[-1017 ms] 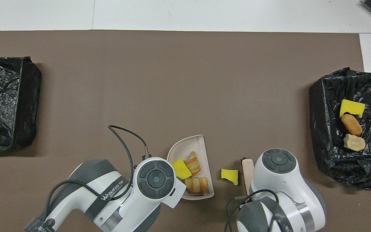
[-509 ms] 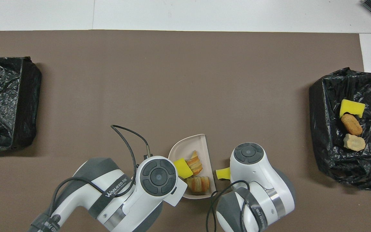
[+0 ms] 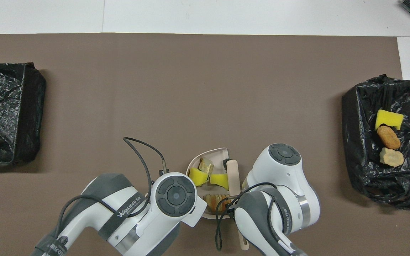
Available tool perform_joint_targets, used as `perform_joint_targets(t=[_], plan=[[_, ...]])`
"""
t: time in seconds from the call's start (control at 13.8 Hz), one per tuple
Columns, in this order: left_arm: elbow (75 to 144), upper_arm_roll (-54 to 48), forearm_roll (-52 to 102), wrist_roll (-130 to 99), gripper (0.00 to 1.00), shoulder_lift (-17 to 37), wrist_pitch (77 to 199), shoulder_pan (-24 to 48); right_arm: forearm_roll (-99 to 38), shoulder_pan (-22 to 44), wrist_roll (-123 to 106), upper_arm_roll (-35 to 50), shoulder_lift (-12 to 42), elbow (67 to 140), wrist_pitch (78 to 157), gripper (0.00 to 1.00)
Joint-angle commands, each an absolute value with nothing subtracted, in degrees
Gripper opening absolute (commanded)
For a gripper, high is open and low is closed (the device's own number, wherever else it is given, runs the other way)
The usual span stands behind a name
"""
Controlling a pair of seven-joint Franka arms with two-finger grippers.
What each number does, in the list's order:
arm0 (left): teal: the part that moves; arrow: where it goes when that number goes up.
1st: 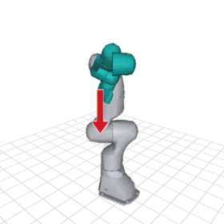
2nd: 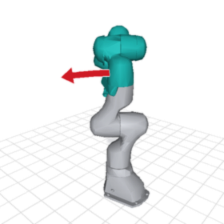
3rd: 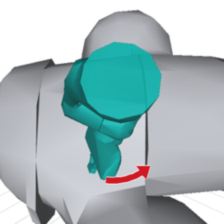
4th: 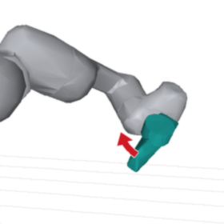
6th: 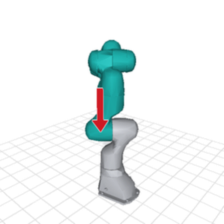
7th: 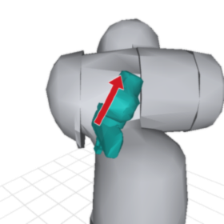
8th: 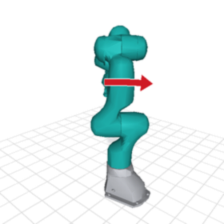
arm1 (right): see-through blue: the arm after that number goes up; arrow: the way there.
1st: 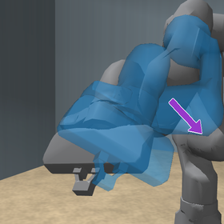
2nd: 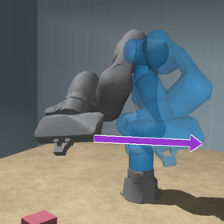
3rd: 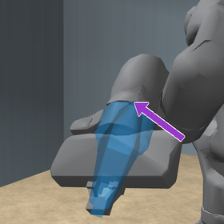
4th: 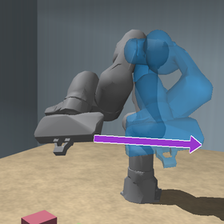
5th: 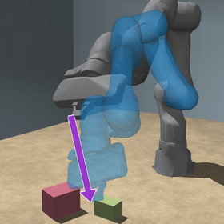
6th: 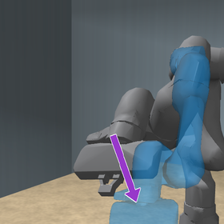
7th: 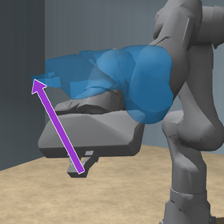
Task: Sweep and dump trash in bin
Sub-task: 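Sweep the last sponge piece into the dustpan with the right gripper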
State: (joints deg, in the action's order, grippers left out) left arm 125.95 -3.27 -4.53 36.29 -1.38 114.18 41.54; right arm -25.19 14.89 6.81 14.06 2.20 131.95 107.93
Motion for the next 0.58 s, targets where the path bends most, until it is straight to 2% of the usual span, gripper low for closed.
perform_joint_targets(t=[0.0,0.51], plan=[[126.30,-2.90,-6.06,37.61,0.00,-0.44,117.68,40.00,-25.85,13.98,4.13,13.98,3.43,130.96,108.11,0.00],[126.30,-2.90,-5.98,39.02,0.00,-0.18,120.50,38.50,-17.58,8.18,4.75,13.71,0.18,130.17,103.28,0.00]])
